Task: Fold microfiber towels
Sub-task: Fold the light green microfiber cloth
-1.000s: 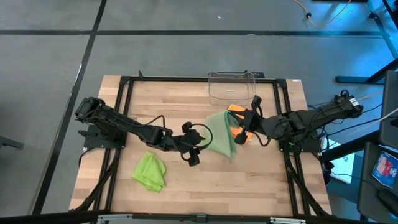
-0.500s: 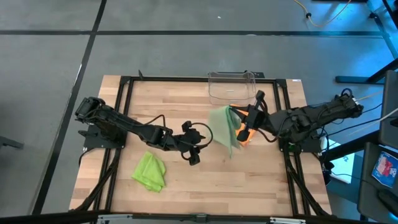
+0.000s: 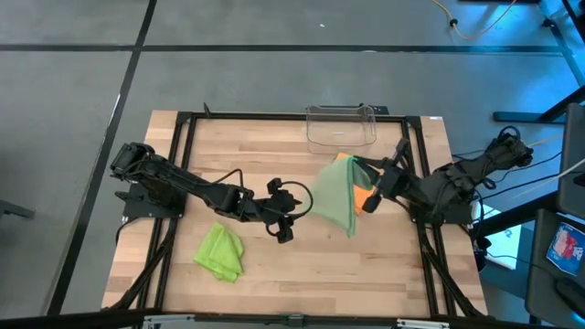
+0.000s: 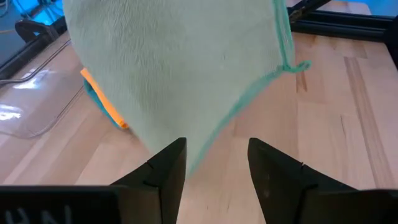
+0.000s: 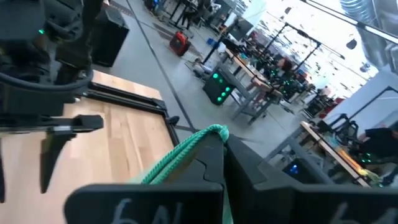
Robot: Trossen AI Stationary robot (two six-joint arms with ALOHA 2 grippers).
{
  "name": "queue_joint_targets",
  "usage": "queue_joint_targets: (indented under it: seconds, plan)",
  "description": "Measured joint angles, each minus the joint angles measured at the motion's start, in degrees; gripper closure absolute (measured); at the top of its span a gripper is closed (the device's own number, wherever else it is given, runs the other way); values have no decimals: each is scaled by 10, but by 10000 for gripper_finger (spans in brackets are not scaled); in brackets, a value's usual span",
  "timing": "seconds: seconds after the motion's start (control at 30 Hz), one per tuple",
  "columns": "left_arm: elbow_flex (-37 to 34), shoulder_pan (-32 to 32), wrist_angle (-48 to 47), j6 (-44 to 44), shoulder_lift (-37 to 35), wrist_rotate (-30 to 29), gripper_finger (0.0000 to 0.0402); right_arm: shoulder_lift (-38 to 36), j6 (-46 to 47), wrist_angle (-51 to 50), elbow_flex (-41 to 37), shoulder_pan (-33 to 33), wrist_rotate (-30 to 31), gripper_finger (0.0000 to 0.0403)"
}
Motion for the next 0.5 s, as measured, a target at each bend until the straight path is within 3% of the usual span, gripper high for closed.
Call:
queue_joint_targets:
  seconds: [0.2,0.37,0.5]
  plan:
    - [0,0,-9,1,0,-1,237,-7,4,-18,0,15,-20,402]
    - [0,0,-19,2,-9,-34,237,14,93,-29,-23,8,-169,402]
    - [1,-1,-48,1,-26,-52,237,53,138,13,-57,6,-232,402]
